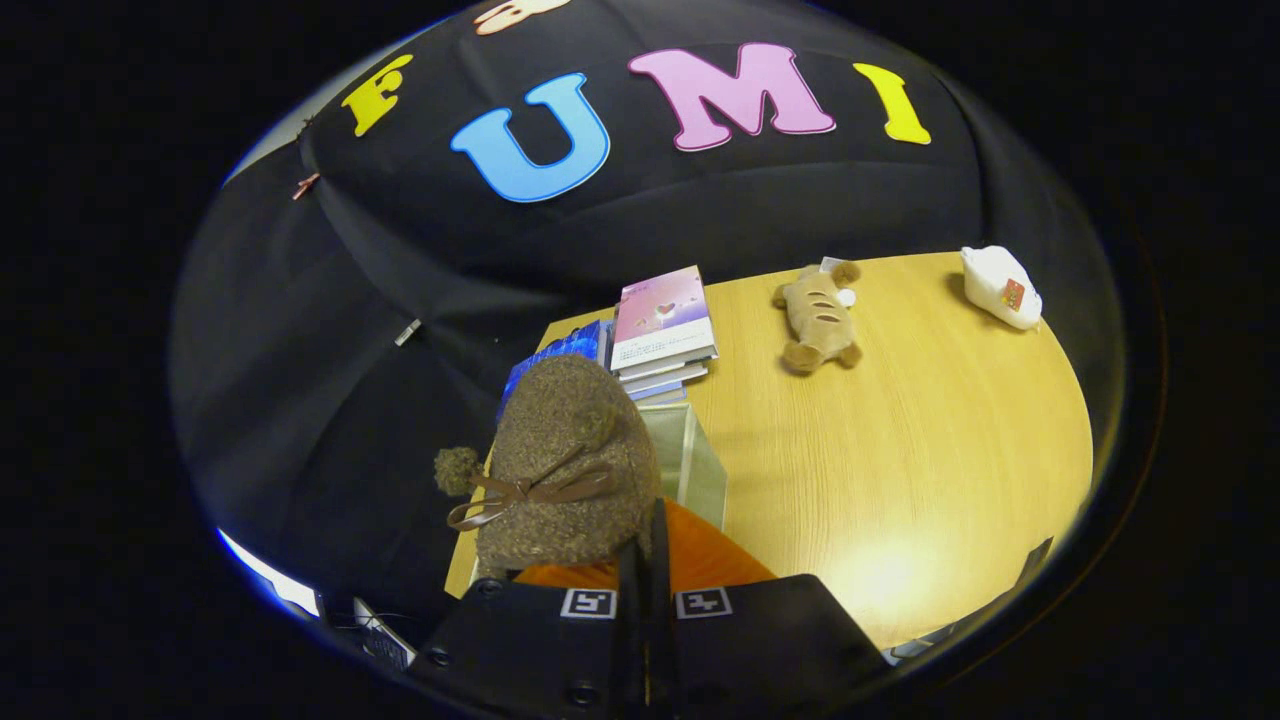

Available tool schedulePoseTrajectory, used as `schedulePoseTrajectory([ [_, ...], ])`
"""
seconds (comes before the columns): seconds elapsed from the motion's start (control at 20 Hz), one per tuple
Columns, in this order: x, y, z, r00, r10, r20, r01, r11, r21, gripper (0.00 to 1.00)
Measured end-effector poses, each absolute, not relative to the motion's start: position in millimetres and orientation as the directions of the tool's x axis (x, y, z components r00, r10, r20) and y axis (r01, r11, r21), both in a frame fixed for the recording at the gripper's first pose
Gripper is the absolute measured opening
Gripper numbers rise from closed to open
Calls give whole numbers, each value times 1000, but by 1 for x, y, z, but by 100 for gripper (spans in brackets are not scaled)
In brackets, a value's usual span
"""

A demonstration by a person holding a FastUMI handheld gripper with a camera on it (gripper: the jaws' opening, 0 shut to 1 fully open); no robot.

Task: Open the storage box then place both shoes into the box .Put the left shoe in first, then the right shoe, with the right side of both shoes facing outward in a uniform manner.

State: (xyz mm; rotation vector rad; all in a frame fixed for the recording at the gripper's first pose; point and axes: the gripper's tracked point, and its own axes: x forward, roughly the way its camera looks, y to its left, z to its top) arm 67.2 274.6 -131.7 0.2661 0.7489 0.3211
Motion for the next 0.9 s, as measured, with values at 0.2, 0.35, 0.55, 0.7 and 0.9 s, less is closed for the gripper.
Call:
schedulePoseTrajectory([
  [0.2, 69, 291, -165, 667, 322, -671, -131, 938, 320, 8],
  [0.35, 71, 299, -182, 657, 285, -698, -86, 948, 306, 10],
  [0.55, 65, 304, -192, 655, 251, -713, -88, 962, 257, 17],
  [0.7, 50, 309, -196, 625, 274, -731, -115, 959, 261, 25],
  [0.9, 39, 308, -176, 644, 335, -688, -162, 939, 305, 63],
])
